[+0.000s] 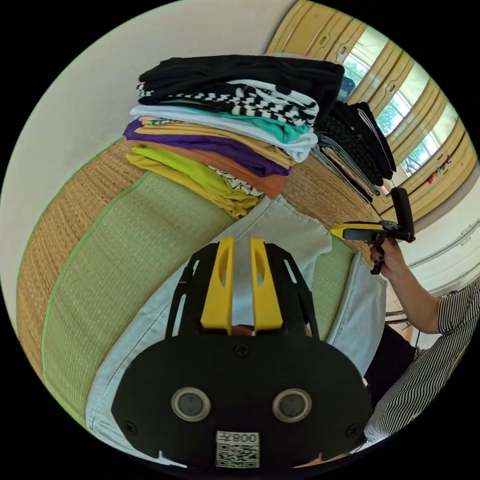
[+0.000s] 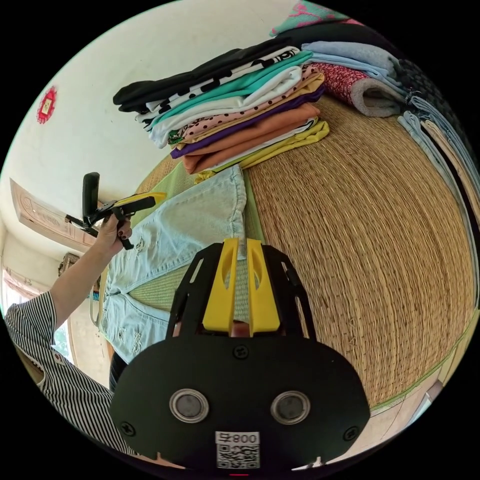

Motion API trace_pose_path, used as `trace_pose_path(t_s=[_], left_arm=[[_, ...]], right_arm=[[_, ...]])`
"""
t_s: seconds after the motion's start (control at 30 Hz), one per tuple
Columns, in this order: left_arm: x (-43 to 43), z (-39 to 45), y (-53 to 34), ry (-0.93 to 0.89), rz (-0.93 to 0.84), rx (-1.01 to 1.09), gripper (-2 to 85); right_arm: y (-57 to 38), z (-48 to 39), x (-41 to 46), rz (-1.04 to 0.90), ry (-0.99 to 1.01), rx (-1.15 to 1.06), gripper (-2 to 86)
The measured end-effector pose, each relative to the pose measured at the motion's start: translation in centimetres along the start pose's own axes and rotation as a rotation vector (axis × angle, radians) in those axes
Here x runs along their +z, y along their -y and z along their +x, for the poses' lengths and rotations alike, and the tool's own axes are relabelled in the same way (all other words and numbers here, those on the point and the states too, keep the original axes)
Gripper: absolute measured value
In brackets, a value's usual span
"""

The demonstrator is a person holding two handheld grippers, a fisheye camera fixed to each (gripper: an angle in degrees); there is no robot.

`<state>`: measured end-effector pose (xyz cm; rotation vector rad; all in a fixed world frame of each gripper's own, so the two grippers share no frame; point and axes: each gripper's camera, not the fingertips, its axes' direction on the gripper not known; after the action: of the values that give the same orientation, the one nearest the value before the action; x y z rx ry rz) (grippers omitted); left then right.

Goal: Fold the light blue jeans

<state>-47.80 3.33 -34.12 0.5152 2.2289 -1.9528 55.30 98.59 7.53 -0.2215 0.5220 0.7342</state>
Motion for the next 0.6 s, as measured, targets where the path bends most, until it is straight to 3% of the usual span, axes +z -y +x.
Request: trace_pose_path(t_s=[0.2, 0.3, 0.43, 0.6], left_arm=[[7.0, 3.1, 4.7, 0.018, -0.148, 0.054, 4.7], [7.0, 3.0, 5.2, -0.034, -0.085, -0.012, 4.3], [4.3, 4.8, 2.0, -0.224, 0.037, 0.014, 6.2], [3.2, 6.8, -4.6, -0.236, -0.070, -0.016, 7.6]], right_arm=[[-2.4, 0.6, -4.9, 0.050, 0.000, -0.008, 4.4], [-4.3, 0.9, -7.5, 0.031, -0.070, -0.022, 5.7], [-6.9, 1.3, -9.9, -0.021, -0.123, -0.031, 6.9], [-7.8, 1.0, -9.8, -0.098, -0.116, -0.065, 7.1]])
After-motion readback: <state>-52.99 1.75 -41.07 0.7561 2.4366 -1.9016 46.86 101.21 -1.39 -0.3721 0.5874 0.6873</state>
